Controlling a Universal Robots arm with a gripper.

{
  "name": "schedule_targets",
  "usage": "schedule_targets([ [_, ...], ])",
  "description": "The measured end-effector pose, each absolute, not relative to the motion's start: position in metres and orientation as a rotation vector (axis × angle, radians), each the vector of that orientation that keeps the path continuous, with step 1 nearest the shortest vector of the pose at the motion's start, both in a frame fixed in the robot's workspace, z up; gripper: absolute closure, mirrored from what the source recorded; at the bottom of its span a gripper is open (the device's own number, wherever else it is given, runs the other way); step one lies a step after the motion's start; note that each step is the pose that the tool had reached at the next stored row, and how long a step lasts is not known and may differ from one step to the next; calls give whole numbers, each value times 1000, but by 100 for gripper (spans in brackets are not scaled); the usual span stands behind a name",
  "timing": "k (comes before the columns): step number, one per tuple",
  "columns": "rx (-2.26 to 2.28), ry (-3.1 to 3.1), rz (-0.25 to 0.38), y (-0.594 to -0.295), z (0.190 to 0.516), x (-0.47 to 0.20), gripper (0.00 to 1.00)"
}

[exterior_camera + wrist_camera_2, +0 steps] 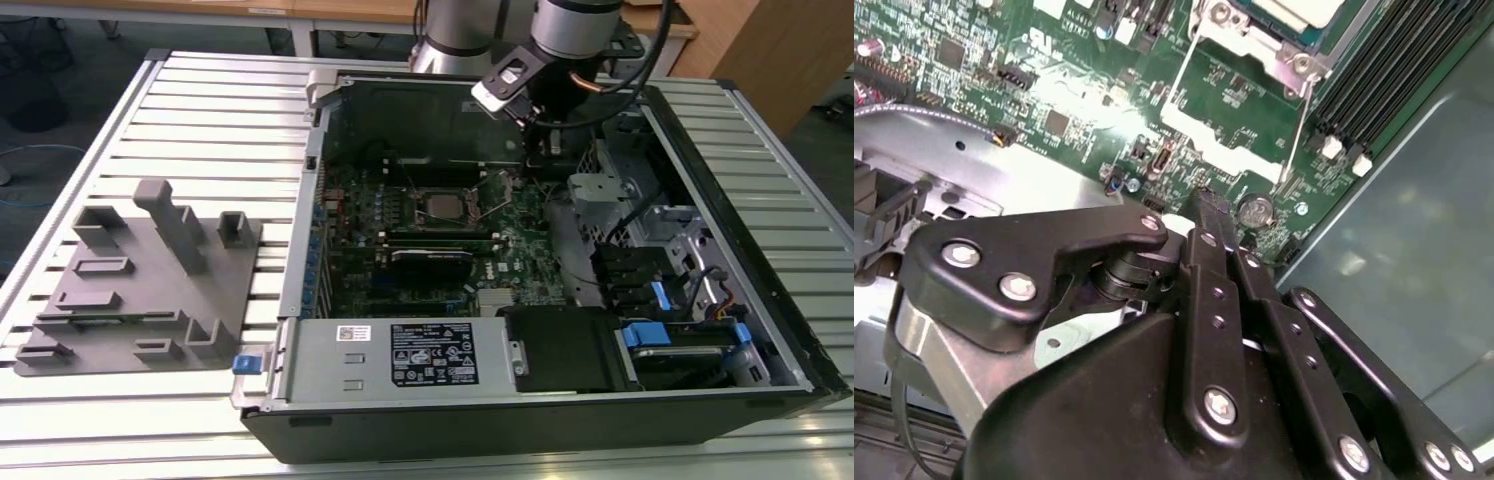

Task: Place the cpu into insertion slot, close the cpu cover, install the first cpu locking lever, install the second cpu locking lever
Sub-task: 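Close the cpu cover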

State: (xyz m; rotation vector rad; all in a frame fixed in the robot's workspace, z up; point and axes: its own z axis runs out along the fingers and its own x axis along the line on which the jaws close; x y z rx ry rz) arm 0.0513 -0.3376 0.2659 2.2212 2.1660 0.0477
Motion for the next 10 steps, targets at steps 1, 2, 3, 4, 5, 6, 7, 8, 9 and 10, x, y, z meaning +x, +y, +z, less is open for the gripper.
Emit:
schedule_targets([
  [1,2221,2166,48,-338,266,52,90],
  [2,2221,2166,48,-338,266,53,90],
  [3,2221,2166,48,-338,266,53,90],
  [4,2221,2166,48,-338,266,53,90],
  [5,2221,2166,48,-338,266,53,90],
  [6,2221,2166,48,-338,266,53,90],
  [7,2221,2166,48,-338,266,53,90],
  [8,2221,2166,48,-338,266,53,90],
  [9,2221,2166,48,-338,266,53,90],
  [10,2221,2167,48,-338,266,53,90],
])
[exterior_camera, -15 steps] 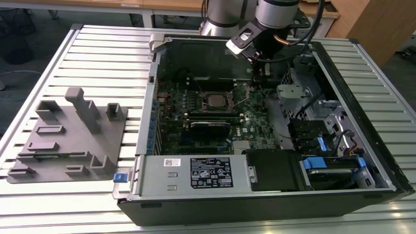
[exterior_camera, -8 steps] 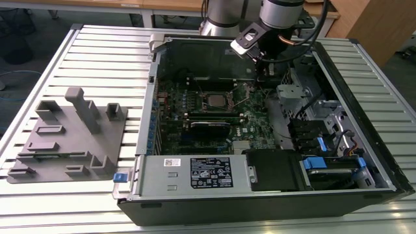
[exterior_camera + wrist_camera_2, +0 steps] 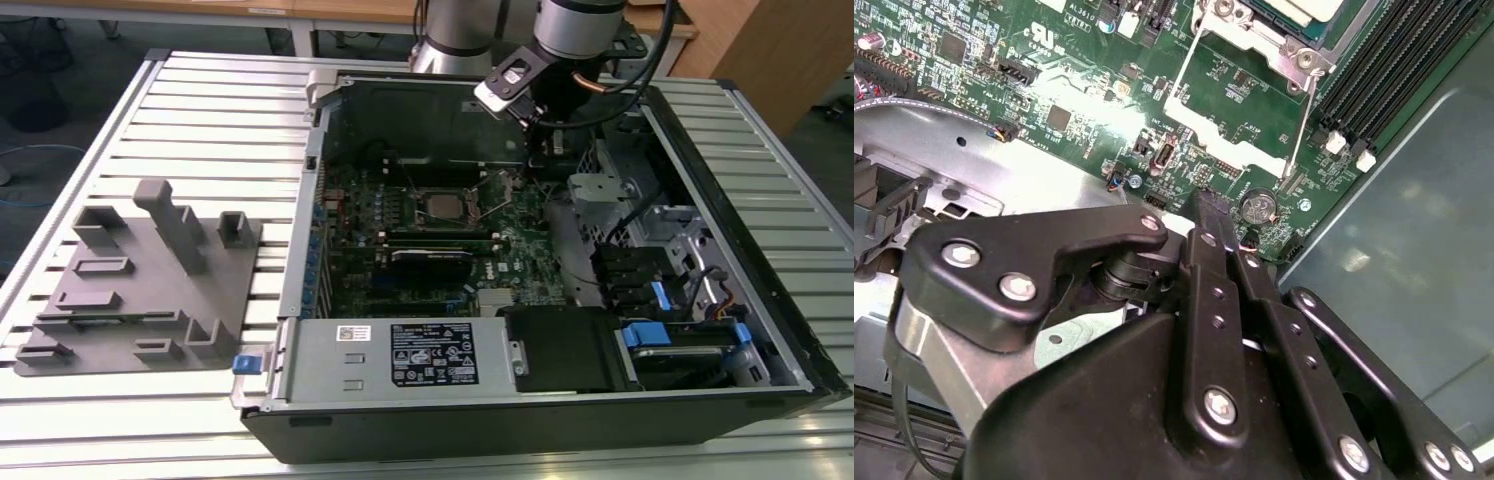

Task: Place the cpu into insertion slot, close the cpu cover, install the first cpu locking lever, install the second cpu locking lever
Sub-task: 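Close the cpu cover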

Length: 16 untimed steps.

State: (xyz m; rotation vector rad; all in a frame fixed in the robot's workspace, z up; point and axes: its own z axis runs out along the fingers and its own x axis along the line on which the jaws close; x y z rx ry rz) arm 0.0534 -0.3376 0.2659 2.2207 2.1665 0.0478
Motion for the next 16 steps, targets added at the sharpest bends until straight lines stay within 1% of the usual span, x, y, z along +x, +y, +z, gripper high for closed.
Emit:
schedule_targets([
  [16,2221,2167,48,-338,253,53,90],
])
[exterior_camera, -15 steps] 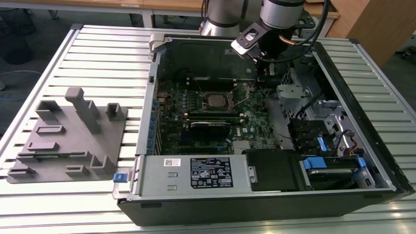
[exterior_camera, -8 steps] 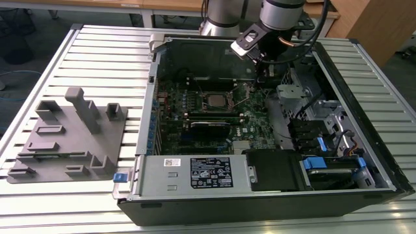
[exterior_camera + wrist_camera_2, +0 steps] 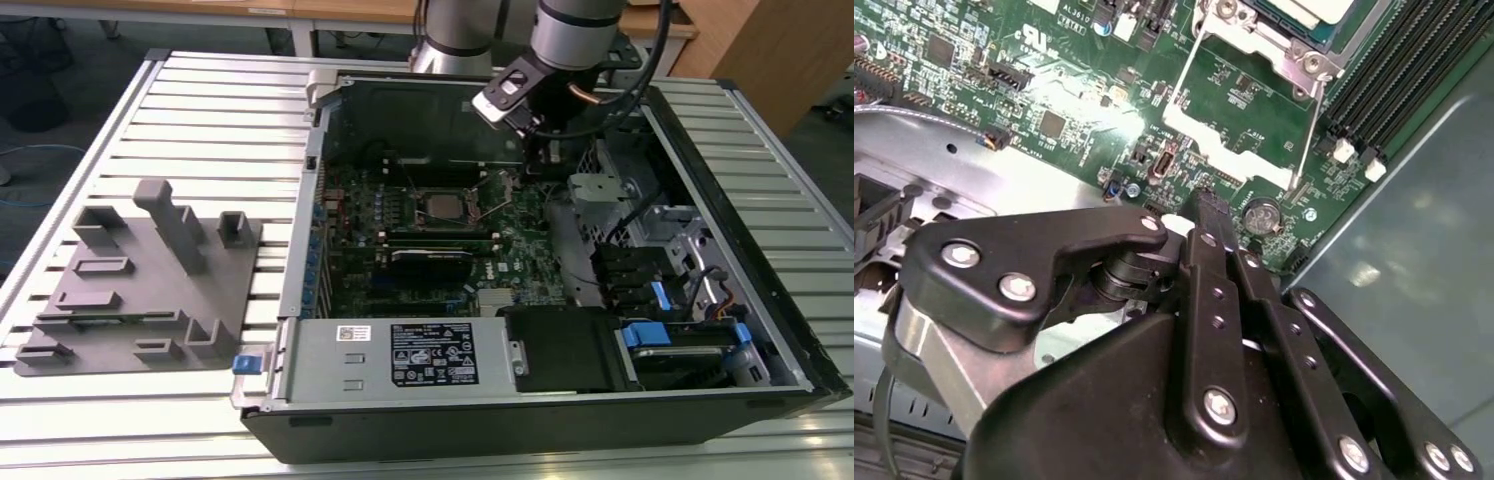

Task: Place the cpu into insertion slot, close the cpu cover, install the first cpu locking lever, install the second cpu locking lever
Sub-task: 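Close the cpu cover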

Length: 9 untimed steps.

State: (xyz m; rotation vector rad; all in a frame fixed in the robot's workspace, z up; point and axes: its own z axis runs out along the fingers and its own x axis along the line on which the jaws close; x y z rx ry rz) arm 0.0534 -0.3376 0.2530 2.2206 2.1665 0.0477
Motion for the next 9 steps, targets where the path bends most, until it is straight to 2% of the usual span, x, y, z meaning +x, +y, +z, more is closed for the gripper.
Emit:
schedule_targets([
  [9,2221,2167,48,-338,241,53,90],
])
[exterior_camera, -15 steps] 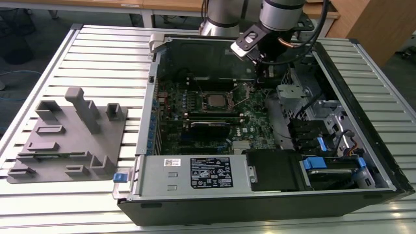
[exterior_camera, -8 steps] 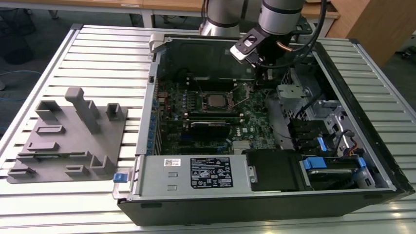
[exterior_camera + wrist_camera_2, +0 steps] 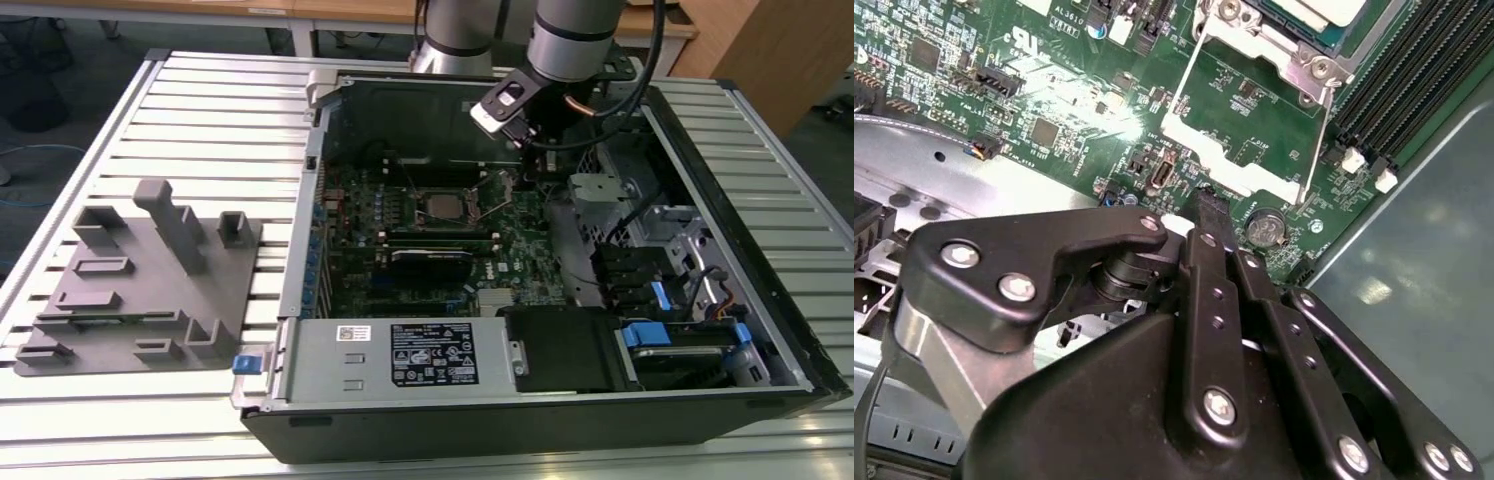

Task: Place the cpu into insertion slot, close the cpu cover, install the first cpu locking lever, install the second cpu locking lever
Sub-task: 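Close the cpu cover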

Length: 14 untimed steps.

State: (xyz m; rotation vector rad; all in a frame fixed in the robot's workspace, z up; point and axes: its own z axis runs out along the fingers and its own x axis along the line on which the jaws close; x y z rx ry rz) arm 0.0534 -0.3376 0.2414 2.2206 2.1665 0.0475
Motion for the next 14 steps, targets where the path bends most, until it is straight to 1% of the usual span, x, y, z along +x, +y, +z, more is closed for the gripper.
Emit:
schedule_targets([
  [14,2221,2167,48,-332,241,53,90],
])
